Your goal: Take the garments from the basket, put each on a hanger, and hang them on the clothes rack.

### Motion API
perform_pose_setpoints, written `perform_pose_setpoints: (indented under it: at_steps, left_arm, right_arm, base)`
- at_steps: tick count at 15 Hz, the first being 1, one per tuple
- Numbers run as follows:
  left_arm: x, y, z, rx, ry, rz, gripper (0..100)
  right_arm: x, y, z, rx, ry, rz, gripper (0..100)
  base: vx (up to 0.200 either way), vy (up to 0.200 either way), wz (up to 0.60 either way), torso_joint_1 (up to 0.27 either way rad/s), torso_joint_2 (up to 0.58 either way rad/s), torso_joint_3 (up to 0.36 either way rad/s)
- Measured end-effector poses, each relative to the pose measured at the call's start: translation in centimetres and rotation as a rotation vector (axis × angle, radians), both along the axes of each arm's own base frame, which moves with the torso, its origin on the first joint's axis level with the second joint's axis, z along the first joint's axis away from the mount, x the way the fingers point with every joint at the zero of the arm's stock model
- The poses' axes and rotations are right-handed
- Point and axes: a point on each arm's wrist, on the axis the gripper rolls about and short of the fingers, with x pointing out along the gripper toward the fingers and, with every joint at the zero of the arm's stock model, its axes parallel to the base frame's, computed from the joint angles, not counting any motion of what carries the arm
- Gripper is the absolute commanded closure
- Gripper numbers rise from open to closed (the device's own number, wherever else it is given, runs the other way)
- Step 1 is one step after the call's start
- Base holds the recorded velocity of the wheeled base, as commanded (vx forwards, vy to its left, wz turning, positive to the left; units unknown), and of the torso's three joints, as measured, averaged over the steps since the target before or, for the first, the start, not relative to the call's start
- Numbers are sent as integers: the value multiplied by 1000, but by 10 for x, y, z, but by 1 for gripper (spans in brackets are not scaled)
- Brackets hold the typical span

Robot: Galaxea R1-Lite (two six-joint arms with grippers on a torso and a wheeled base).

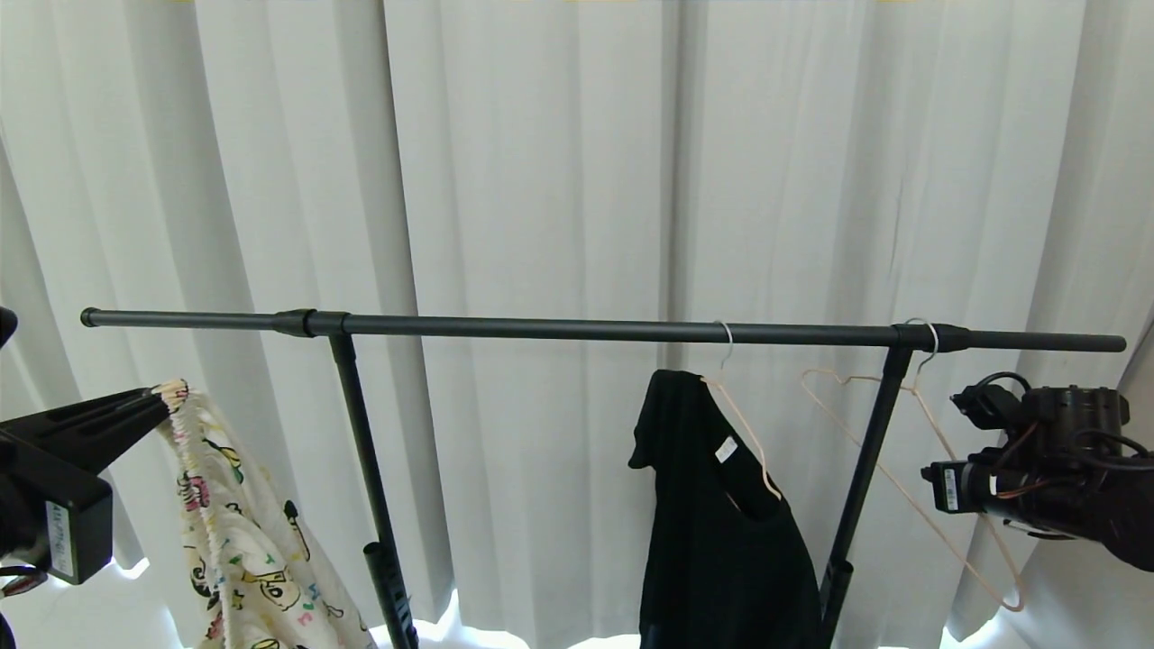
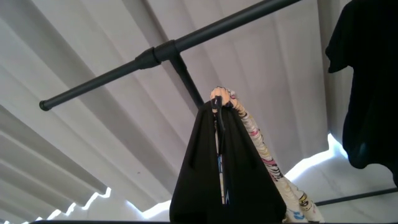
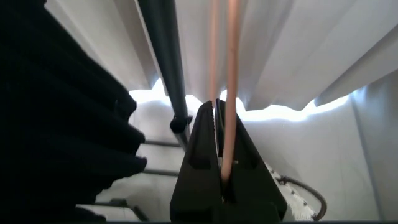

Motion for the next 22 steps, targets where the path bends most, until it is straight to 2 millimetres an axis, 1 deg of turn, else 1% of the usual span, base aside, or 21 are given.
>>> perform_pose_setpoints:
  at_steps: [3, 7, 11, 13, 17, 21, 22]
  left_arm:
    - [0, 0, 0, 0, 0, 0, 100]
    - [0, 0, -1, -1, 2, 1, 100]
    - [0, 0, -1, 0, 4, 0, 100]
    - [-1, 0, -1, 0, 3, 1, 100]
    - [1, 5, -3, 2, 9, 48, 100]
    - [3, 10, -5, 11, 17, 99, 100]
    - [3, 11, -5, 12, 18, 109, 100]
  right_arm:
    - [-1, 0, 3, 17, -13, -13, 100]
    - [-5, 0, 15, 31, -48, -23, 100]
    - [-20, 1, 28, 41, -80, -29, 100]
    - [-24, 1, 36, 46, -136, -34, 100]
    - [-32, -2, 44, 41, -203, -44, 100]
    - [-52, -3, 48, 34, -212, -51, 100]
    - [-58, -3, 50, 33, -218, -51, 100]
  base:
    - [0, 0, 0, 0, 0, 0]
    - [0, 0, 0, 0, 0, 0]
    - [0, 0, 0, 0, 0, 0]
    - [0, 0, 0, 0, 0, 0]
    - [0, 0, 0, 0, 0, 0]
    - [0, 0, 0, 0, 0, 0]
    - [-200, 0, 0, -2, 2, -2]
